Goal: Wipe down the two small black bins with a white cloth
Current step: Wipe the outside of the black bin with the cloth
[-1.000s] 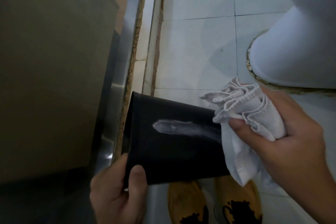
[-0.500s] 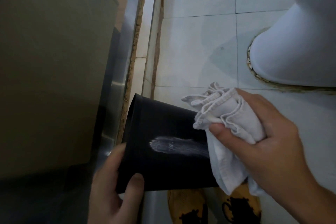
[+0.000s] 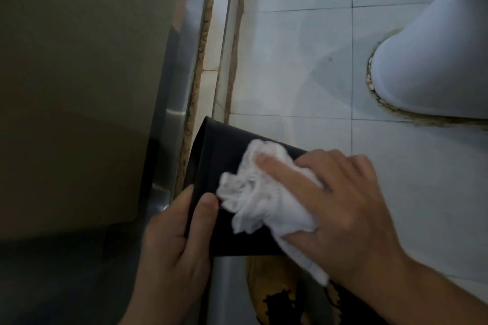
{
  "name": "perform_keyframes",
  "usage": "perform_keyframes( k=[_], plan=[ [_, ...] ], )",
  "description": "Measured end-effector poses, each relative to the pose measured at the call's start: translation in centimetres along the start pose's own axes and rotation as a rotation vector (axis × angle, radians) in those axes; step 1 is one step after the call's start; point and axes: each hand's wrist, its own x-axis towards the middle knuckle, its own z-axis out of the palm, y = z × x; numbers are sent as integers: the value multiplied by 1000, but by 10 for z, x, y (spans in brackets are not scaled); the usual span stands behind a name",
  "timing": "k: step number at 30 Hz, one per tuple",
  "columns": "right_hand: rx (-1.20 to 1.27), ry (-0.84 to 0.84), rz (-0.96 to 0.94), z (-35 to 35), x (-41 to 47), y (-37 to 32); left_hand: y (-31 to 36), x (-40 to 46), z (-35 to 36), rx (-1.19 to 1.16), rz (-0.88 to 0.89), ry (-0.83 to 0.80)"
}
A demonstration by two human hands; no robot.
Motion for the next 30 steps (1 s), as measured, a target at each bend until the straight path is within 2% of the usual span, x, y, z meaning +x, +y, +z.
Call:
perform_keyframes(
  k=[4,7,10,12,14,17,21,27,30],
  plan=[
    [-73,-67,172,-18,-30,40,5,-1,5,-11,-26,29],
    [-77,-50,197,-19,-33,34,7,-3,7,3,-33,36],
    [10,15,77,-2,-12,-13,1,-3,7,-44,-85,51],
    [21,-7,-23,4,2,-32,-5,-2,7,-30,-99,63],
    [-6,-18,-85,5,6,-26,-7,-2,7,24,-64,73],
    [-41,-66,-51,-2,-9,-3,-1,-7,10,68,30,110],
    [-41,-116,-1,-14,-30,6,2,-13,14,46,7,130],
    [-16,-78,-179,1,-17,-20,0,-13,12,-26,-34,128],
    [-44,-120,-241,0,-6,-18,-2,-12,11,5,-10,114]
  ],
)
